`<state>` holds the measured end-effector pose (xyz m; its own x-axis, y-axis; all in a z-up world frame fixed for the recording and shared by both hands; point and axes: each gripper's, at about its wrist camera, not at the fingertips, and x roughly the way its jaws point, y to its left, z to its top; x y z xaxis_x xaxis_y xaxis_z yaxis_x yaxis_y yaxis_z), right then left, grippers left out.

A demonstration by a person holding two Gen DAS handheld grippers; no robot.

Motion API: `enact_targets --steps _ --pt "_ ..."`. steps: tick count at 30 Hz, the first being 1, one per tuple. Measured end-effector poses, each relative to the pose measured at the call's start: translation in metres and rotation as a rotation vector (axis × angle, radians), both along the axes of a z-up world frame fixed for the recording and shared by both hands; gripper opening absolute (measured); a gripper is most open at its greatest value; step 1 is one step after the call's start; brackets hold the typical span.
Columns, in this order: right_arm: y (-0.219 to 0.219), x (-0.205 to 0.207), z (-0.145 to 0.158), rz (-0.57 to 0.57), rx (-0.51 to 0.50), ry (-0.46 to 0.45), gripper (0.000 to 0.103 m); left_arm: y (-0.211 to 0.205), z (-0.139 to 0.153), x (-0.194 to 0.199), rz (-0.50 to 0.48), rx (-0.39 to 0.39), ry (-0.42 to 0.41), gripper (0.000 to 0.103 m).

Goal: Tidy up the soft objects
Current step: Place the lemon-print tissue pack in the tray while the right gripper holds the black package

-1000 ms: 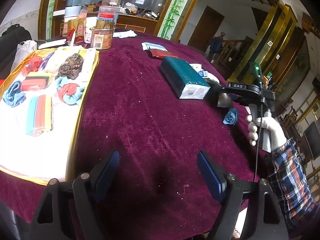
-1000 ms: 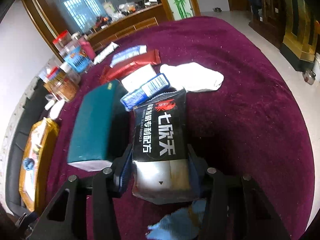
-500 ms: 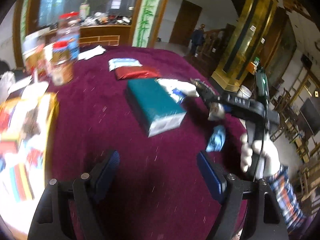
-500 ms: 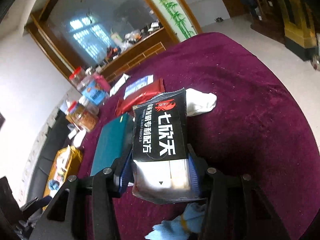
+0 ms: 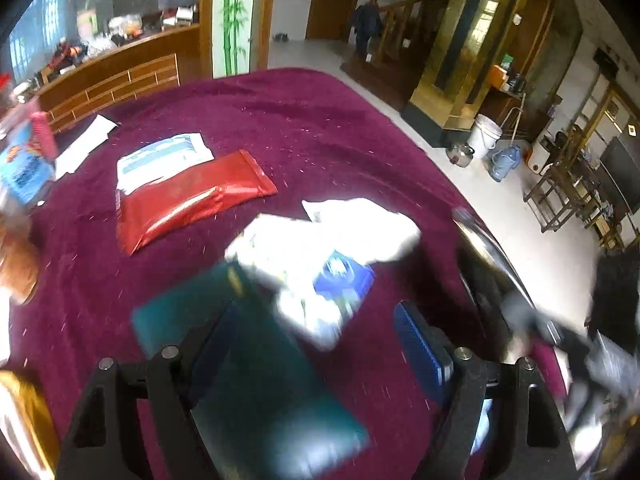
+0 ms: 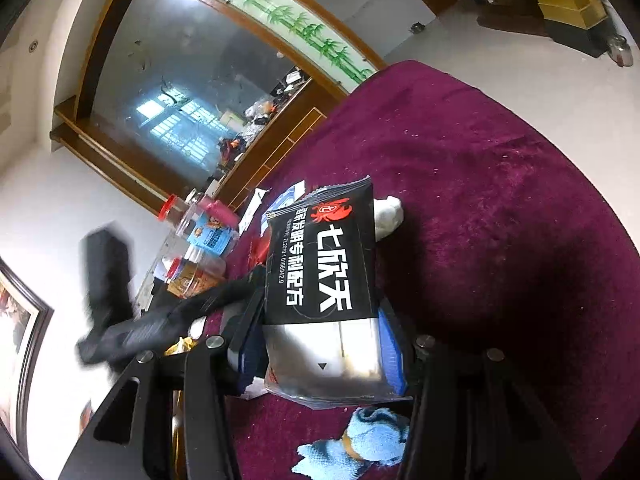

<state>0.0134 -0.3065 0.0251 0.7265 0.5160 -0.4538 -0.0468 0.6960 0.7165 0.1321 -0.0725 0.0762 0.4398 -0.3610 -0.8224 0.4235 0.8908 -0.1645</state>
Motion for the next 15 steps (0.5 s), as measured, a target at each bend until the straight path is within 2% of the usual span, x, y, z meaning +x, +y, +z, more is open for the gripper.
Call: enact_targets --steps 2,5,9,12,13,15 --pt "0.002 0.000 0.001 0.004 -0.008 -0.005 0.050 -0.005 -0.008 0.022 -0.007 0.009 0.035 0.083" --pt "0.002 0.000 0.001 0.009 -0.006 -0.001 0.050 -0.012 -0.014 0.042 -0.023 0.030 0.035 0.095" --pt "0.000 0.003 -0.003 0.020 0.019 0.021 0.050 -0.021 -0.029 0.055 -0.051 0.061 0.092 0.095" --pt "0.001 0.003 -0.004 0.025 0.021 0.026 0.050 -0.028 -0.040 0.056 -0.057 0.136 0.089 0.095" --pt "0.000 0.003 -0.004 0.026 0.021 0.026 0.050 -0.030 -0.042 0.055 -0.059 0.161 0.084 0.094" --pt "0.001 0.003 -0.004 0.026 0.018 0.027 0.050 -0.028 -0.039 0.053 -0.059 0.162 0.066 0.073"
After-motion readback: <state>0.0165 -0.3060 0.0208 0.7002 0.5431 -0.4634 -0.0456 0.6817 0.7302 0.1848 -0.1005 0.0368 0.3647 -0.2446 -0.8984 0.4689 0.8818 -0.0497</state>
